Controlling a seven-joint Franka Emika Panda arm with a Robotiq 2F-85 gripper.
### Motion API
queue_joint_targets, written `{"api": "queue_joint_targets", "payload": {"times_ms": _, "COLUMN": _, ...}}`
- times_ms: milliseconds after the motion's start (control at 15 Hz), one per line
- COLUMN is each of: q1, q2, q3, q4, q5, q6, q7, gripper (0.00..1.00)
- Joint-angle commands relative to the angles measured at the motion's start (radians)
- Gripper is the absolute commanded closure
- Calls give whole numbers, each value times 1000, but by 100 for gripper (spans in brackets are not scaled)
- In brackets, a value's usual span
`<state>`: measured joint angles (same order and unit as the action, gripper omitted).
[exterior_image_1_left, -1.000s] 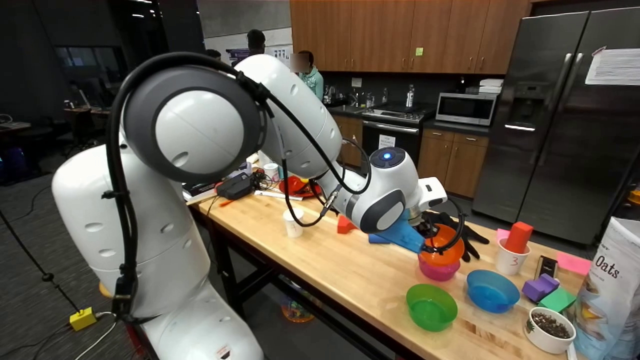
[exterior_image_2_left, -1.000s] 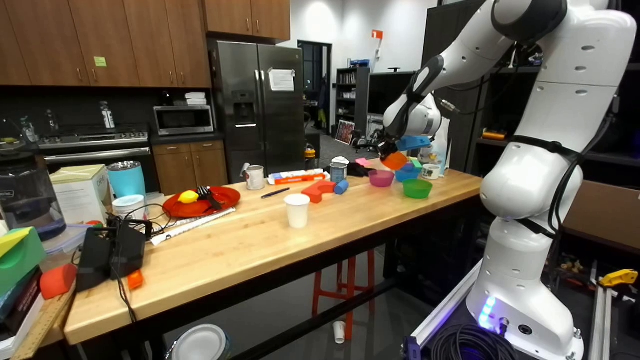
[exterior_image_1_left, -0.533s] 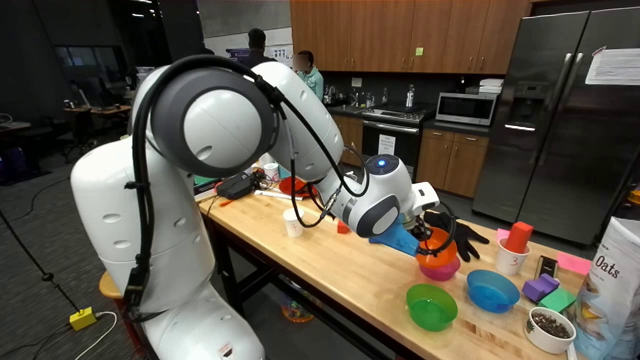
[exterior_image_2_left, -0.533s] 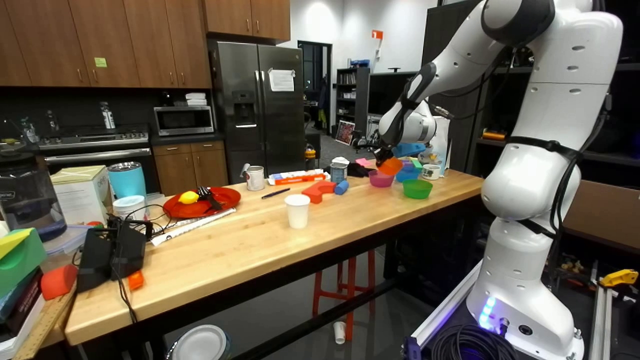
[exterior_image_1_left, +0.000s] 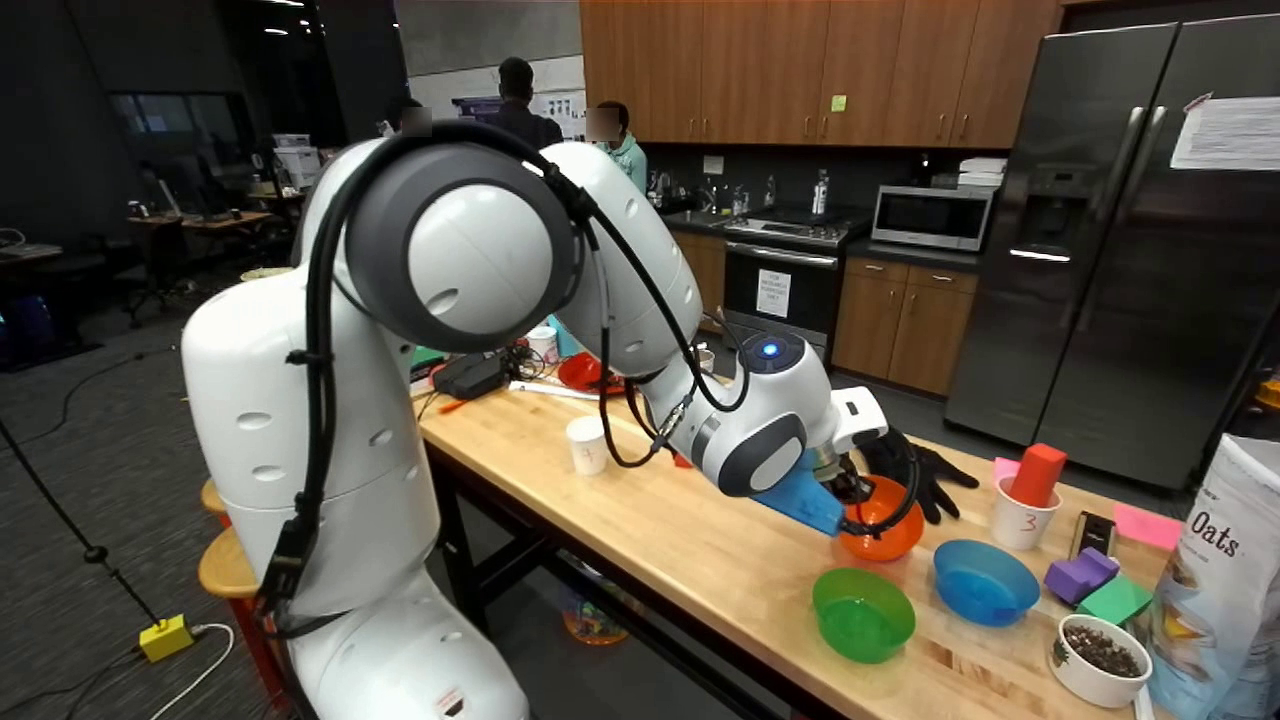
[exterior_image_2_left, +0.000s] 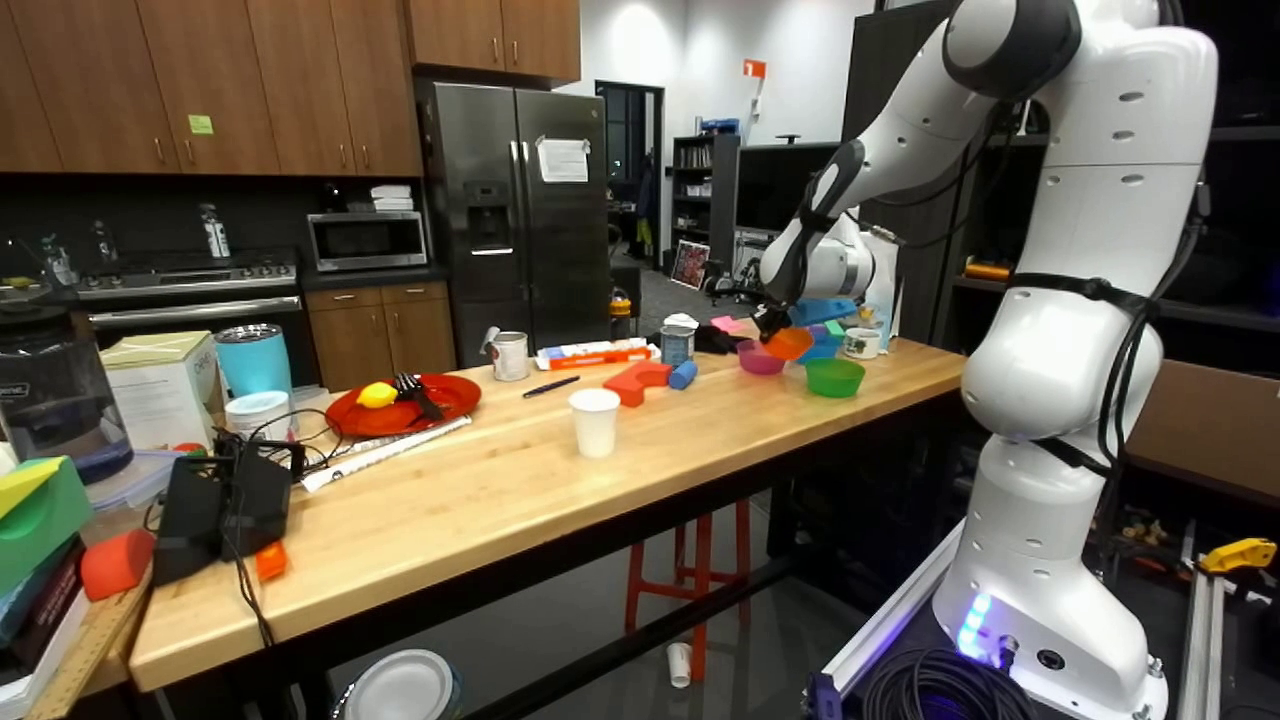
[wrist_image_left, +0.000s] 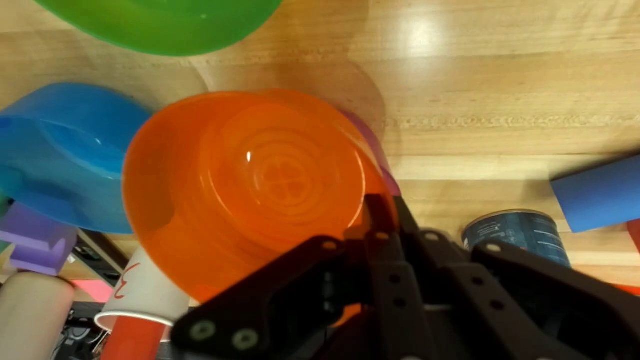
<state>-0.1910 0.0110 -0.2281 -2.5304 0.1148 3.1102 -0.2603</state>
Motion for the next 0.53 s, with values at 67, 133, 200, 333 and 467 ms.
{"api": "queue_joint_targets", "payload": {"times_ms": 67, "q1": -24, "q2": -38, "q3": -30, "q4": -40, "q5": -36, "q6": 69, "q7": 18, "gripper": 99}}
{"api": "queue_joint_targets", "payload": {"times_ms": 133, "q1": -30, "q2": -46, "q3": -38, "q4": -47, "q5": -45, "q6": 90, "q7": 16, "gripper": 99}}
{"api": "queue_joint_targets", "payload": {"times_ms": 200, "q1": -36, "q2": -49, "q3": -45, "q4": -52, "q5": -48, "q6": 106, "q7": 14, "gripper": 99}}
{"api": "queue_joint_targets", "payload": {"times_ms": 333, "q1": -40, "q2": -60, "q3": -50, "q4": -60, "q5": -29, "q6": 132, "q7": 3, "gripper": 99}}
{"api": "queue_joint_targets", "payload": {"times_ms": 467, "q1": -50, "q2": -81, "q3": -42, "q4": -67, "q5": -76, "q6": 131, "q7": 44, "gripper": 99}}
